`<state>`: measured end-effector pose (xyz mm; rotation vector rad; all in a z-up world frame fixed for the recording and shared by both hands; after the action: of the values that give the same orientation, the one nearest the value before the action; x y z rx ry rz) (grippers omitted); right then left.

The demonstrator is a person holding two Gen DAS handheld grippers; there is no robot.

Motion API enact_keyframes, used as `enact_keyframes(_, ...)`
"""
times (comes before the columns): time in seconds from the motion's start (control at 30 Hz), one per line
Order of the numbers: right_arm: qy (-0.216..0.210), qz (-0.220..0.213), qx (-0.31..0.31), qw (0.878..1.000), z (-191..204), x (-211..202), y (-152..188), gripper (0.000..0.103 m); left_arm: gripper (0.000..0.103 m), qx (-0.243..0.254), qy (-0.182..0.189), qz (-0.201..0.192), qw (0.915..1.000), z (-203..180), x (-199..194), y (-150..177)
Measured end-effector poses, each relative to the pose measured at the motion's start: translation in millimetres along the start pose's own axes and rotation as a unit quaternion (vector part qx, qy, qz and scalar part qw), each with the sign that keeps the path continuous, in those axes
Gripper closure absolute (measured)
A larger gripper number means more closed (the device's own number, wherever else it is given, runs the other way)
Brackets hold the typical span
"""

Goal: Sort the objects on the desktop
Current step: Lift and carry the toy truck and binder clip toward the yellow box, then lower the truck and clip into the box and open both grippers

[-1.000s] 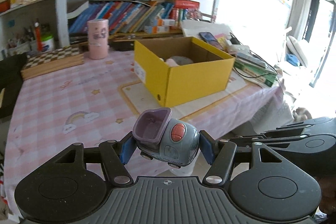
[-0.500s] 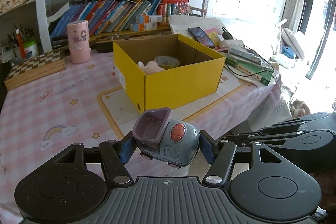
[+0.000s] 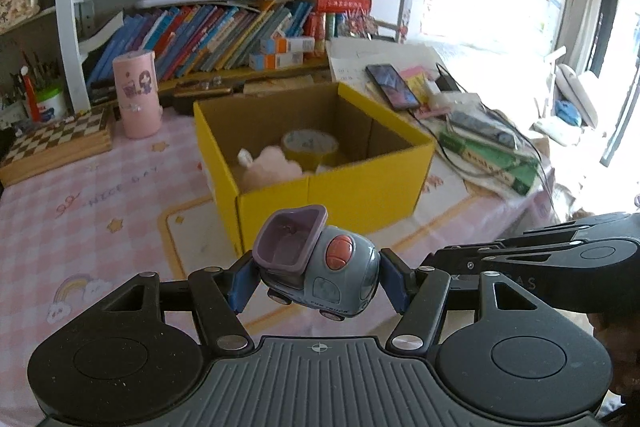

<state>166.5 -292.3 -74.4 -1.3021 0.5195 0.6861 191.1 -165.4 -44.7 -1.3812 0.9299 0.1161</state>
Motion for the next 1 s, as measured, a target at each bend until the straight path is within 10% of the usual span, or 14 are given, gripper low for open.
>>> enact_keyframes(0.53, -0.08, -0.098, -0.076, 0.989, -34.3, 21.9, -131.5, 0.101, 0.039, -0.048, -0.09, -0.078, 0.9917, 0.4, 48.3, -101.6)
enact_keyframes(1.0, -0.059, 0.018, -0.233, 0.97, -36.2, 164.5, -144.2, 0.101, 0.039, -0.074, -0.16, 0.024, 0.984, 44.5, 181.3, -121.2)
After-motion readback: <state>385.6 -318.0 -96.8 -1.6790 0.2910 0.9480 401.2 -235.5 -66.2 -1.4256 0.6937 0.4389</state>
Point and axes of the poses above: each gripper's, at about its wrist camera, not at the fingertips, and x roughly the way its jaws point, z to its left, y to its underside, the point moved 10 cm from there along x, roughly the way its jaws point, and after that the axes turned 1 degree about -x, right-handed, at the moved point
